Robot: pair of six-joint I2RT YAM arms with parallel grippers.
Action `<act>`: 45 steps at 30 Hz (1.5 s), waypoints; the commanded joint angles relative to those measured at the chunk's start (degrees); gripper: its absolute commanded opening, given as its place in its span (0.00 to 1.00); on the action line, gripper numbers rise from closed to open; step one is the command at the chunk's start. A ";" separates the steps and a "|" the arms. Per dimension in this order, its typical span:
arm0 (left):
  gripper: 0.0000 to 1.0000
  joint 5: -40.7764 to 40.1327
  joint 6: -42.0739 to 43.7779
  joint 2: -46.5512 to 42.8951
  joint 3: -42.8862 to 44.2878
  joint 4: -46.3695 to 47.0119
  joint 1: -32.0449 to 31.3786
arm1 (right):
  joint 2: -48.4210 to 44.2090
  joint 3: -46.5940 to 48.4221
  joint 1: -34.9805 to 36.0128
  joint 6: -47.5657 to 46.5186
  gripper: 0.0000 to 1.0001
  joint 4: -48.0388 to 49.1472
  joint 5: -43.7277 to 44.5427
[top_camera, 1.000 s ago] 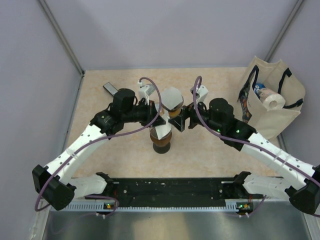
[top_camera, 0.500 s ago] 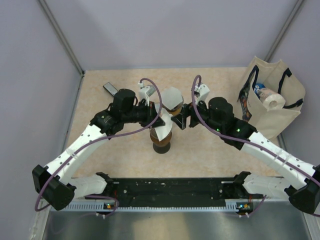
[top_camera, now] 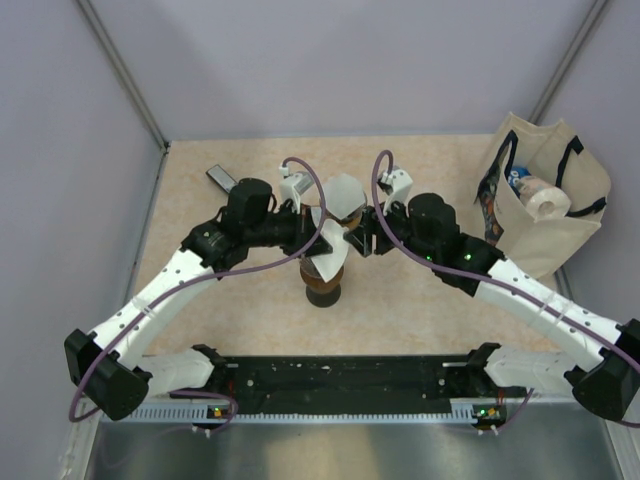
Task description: Place the coffee filter in the dripper
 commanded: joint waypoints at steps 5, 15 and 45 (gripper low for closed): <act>0.09 -0.03 1.86 -1.35 2.38 1.29 -0.42 | -2.27 1.94 0.58 -0.53 0.48 3.41 -0.05; 0.08 1.29 2.82 -2.67 1.85 3.40 -0.68 | -1.21 1.50 0.58 0.52 0.36 5.26 -10.35; 0.99 7.61 8.54 -17.35 -11.69 18.16 -0.59 | -8.86 -2.45 -3.02 6.94 0.00 12.03 -41.54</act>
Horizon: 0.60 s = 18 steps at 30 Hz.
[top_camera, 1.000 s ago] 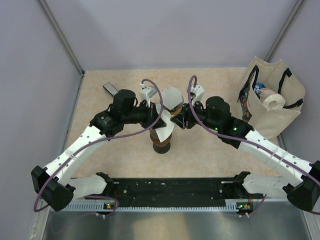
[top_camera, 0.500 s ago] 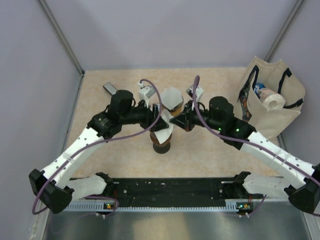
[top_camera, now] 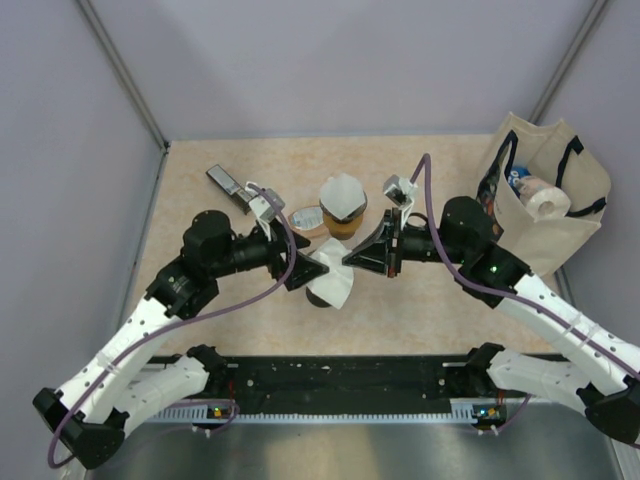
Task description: Place the coffee filter in the dripper
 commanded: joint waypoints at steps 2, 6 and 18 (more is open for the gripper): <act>0.99 9.89 1.34 3.70 0.36 8.73 -0.18 | -0.62 -0.44 -0.66 0.49 0.00 4.40 -8.73; 0.69 18.76 1.87 4.50 -0.87 12.76 -0.18 | -1.49 -0.35 -1.01 0.14 0.00 4.14 -7.68; 0.00 22.56 3.02 3.28 -2.63 16.20 -0.09 | -5.62 -0.35 -2.42 -3.89 0.44 -5.08 5.31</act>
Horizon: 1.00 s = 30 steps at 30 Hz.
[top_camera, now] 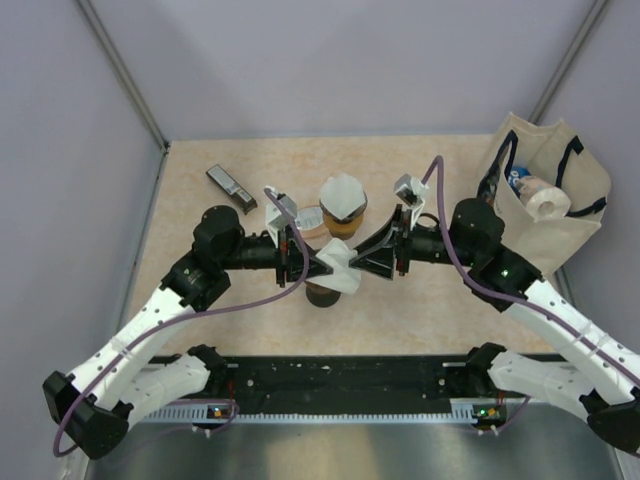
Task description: Place the coffee filter in the dripper
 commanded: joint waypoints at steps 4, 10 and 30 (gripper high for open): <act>0.00 2.33 1.38 -2.35 -1.01 4.31 -0.11 | -8.37 -2.48 -0.80 -5.92 0.53 -5.56 14.10; 0.00 1.36 1.55 -2.26 -0.66 3.61 -0.11 | -10.32 -3.28 -0.80 -7.77 0.54 -7.23 16.57; 0.00 -1.81 0.94 -1.03 0.74 2.03 -0.11 | -4.87 -2.57 -0.71 -8.04 0.53 -6.44 4.27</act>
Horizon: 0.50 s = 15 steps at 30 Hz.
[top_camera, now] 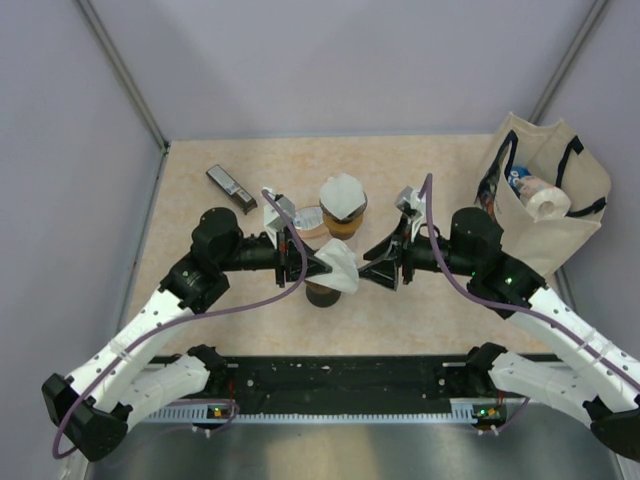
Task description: Place the coffee filter in the dripper
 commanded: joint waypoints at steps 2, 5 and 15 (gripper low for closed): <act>0.00 -1.11 0.04 0.28 1.77 1.15 -0.09 | -1.13 0.38 -0.58 -0.65 0.54 2.04 -2.97; 0.00 -0.67 -0.22 0.20 1.95 1.33 -0.09 | -0.70 -0.15 -0.58 -0.13 0.54 3.79 -3.93; 0.00 1.53 -0.75 0.11 1.51 2.65 -0.18 | 4.75 -0.59 -0.49 3.30 0.54 11.52 -7.08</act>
